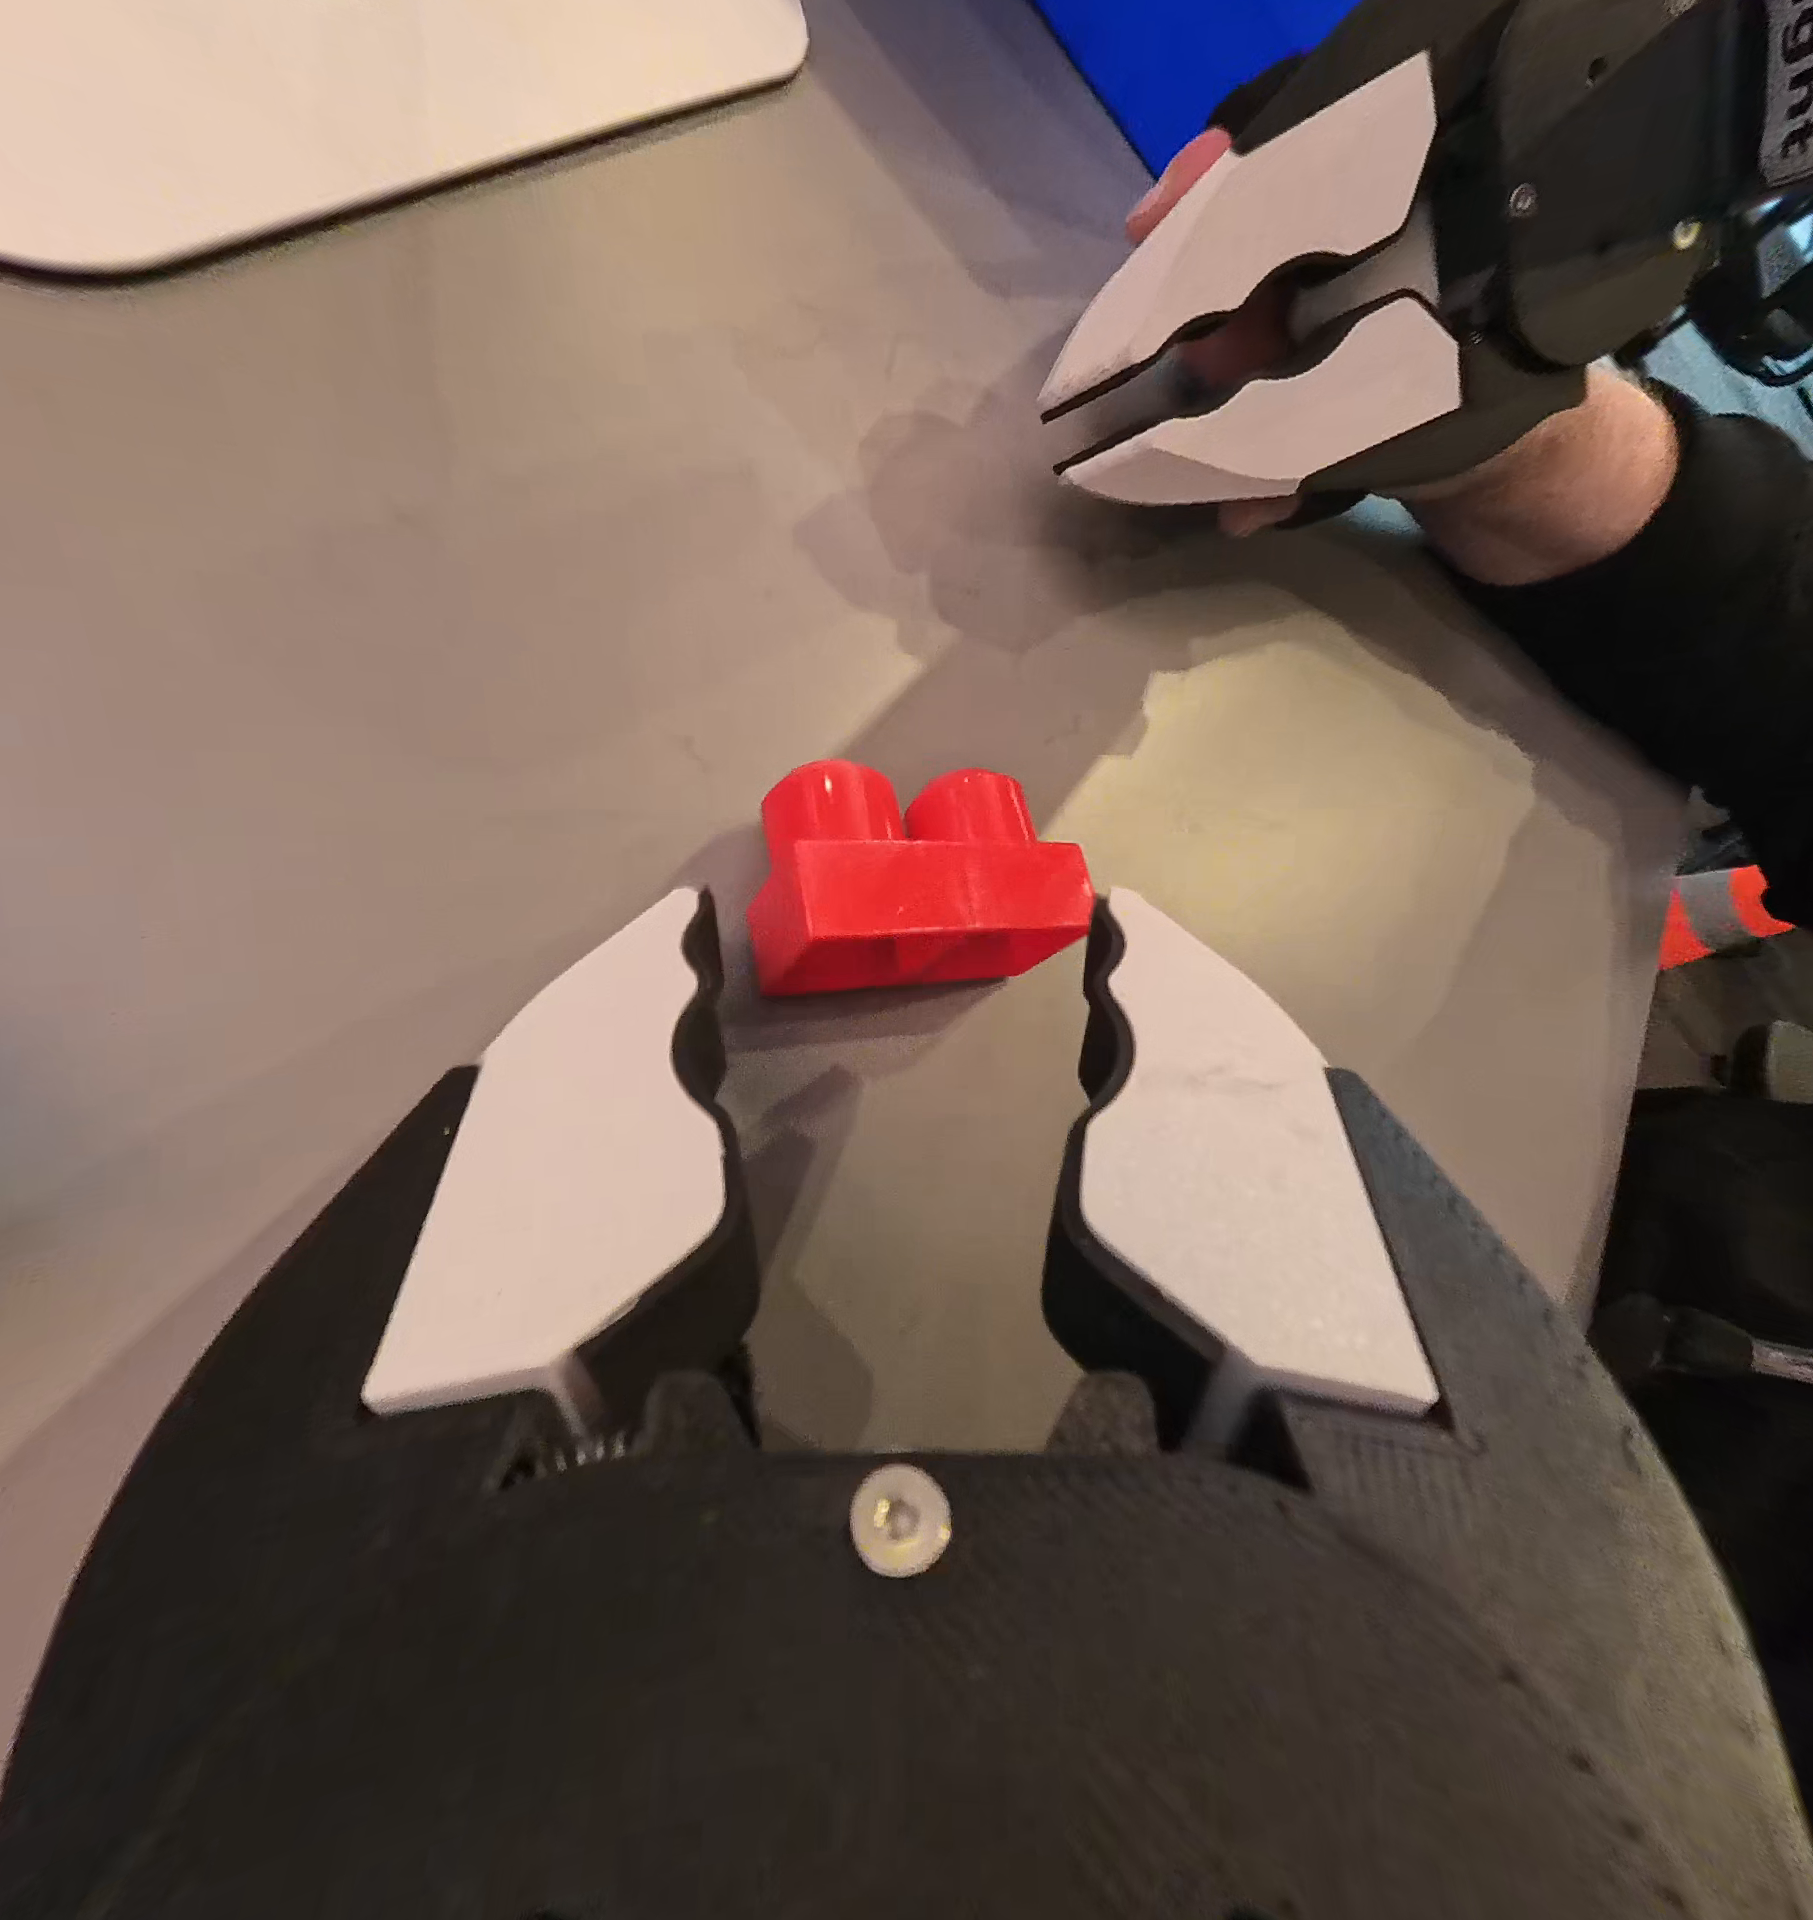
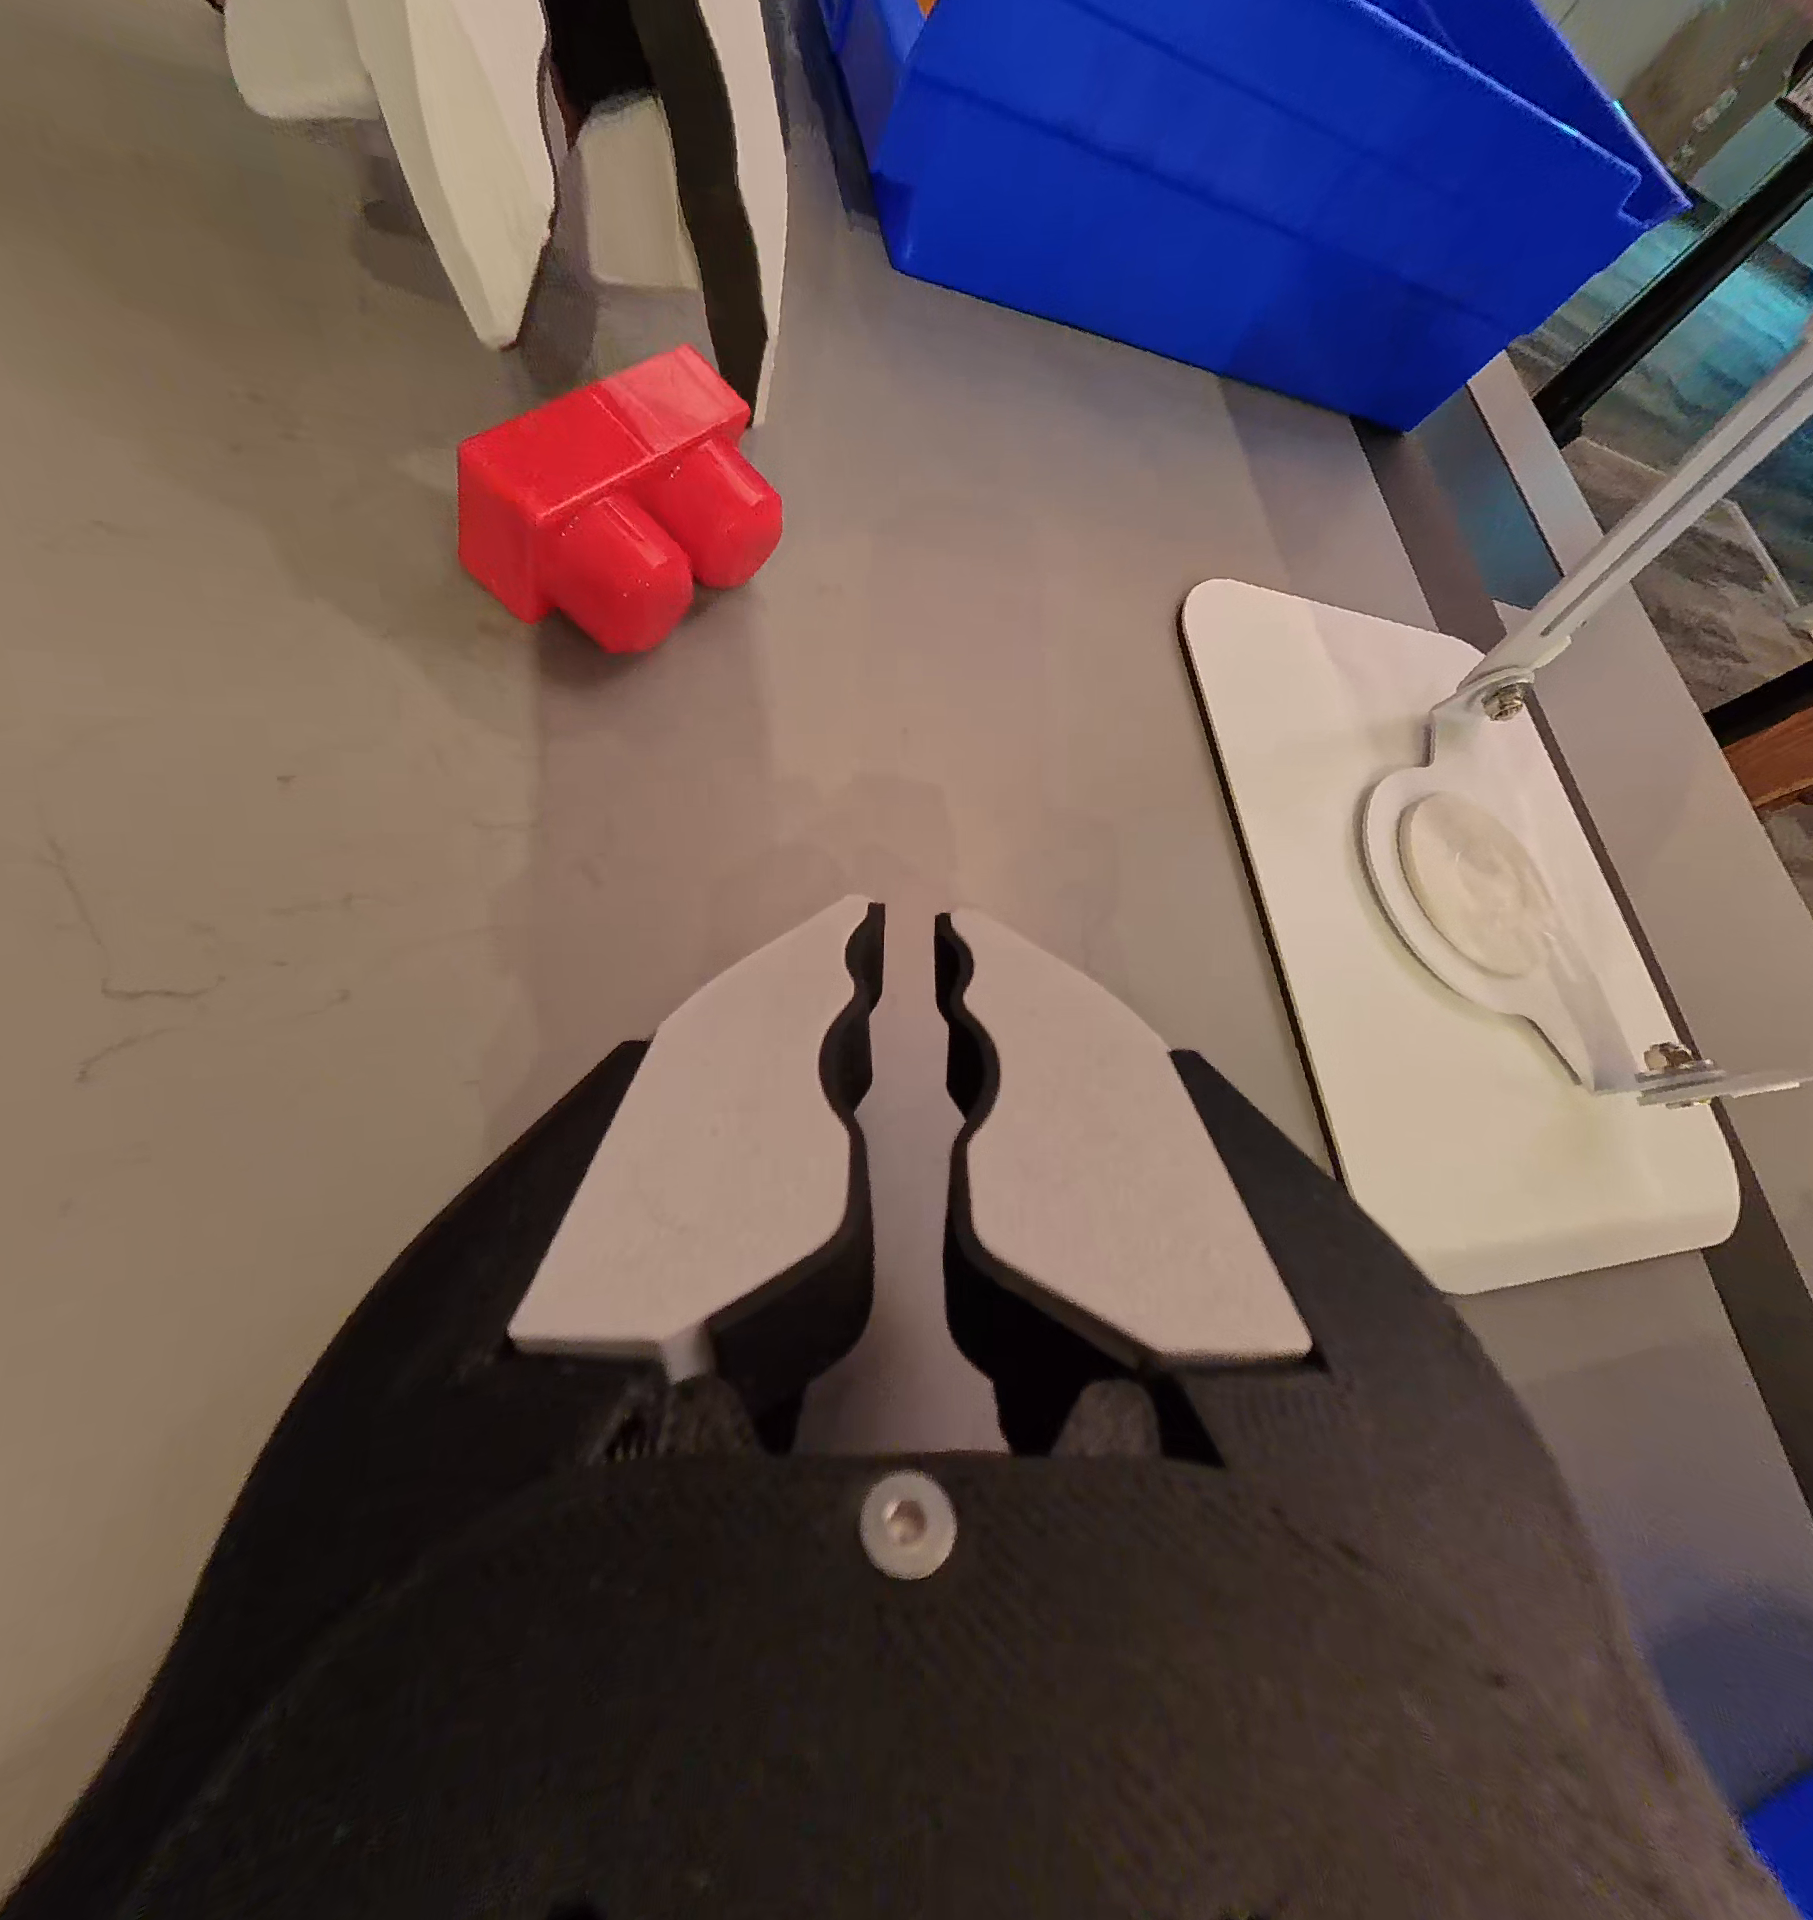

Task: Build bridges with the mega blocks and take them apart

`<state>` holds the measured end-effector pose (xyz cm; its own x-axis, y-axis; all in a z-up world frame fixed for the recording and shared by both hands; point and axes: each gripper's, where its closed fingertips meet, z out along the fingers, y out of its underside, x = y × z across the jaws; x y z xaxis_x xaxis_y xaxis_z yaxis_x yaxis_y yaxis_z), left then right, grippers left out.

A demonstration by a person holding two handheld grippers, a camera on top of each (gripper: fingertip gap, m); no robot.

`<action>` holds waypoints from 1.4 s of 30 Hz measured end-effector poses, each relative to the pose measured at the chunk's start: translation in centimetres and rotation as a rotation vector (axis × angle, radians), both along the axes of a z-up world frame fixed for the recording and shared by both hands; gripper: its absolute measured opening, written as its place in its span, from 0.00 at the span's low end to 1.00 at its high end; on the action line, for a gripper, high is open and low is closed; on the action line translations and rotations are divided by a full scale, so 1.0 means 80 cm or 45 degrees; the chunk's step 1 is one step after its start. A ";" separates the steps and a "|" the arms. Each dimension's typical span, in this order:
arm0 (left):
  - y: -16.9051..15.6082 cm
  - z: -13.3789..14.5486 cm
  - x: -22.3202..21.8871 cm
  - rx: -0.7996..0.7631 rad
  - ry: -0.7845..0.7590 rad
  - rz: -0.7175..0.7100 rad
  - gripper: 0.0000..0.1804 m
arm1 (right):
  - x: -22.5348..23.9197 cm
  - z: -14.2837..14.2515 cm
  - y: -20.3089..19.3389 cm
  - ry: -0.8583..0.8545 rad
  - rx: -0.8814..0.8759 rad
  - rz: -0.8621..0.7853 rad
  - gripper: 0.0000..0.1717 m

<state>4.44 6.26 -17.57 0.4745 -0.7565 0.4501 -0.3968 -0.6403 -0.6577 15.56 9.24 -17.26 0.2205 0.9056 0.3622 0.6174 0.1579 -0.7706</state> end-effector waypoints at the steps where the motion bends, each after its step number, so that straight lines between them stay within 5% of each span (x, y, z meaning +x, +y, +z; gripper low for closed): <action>1: 0.001 0.002 -0.003 0.016 0.001 0.005 0.36 | 0.001 -0.001 0.001 -0.001 -0.005 -0.002 0.05; 8: 0.014 0.049 -0.051 0.251 0.061 0.056 0.31 | 0.002 -0.006 0.001 -0.014 -0.007 -0.002 0.05; 12: 0.066 0.101 -0.118 0.492 0.155 0.222 0.29 | 0.002 -0.007 0.000 -0.020 -0.009 0.005 0.05; 16: 0.130 0.115 -0.175 0.619 0.371 0.308 0.28 | 0.002 -0.008 -0.001 -0.022 -0.011 0.008 0.06; 22: 0.216 0.070 -0.232 0.697 0.829 0.250 0.25 | 0.001 -0.009 -0.001 -0.032 -0.012 0.014 0.06; 25: 0.228 0.039 -0.236 0.644 0.966 0.108 0.24 | 0.001 -0.010 -0.002 -0.035 -0.014 0.016 0.06; 35: 0.253 -0.008 -0.253 0.605 1.165 0.010 0.18 | 0.001 -0.011 -0.003 -0.042 -0.014 0.026 0.06; 42: 0.269 0.001 -0.250 0.776 1.186 0.073 0.08 | 0.001 -0.013 -0.003 -0.057 -0.011 0.027 0.06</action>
<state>-15.57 27.78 -17.48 0.4745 -0.6959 -0.5390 -0.8792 -0.3447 -0.3289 15.64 8.98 -18.31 0.1851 0.9131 0.3634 0.6479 0.1646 -0.7437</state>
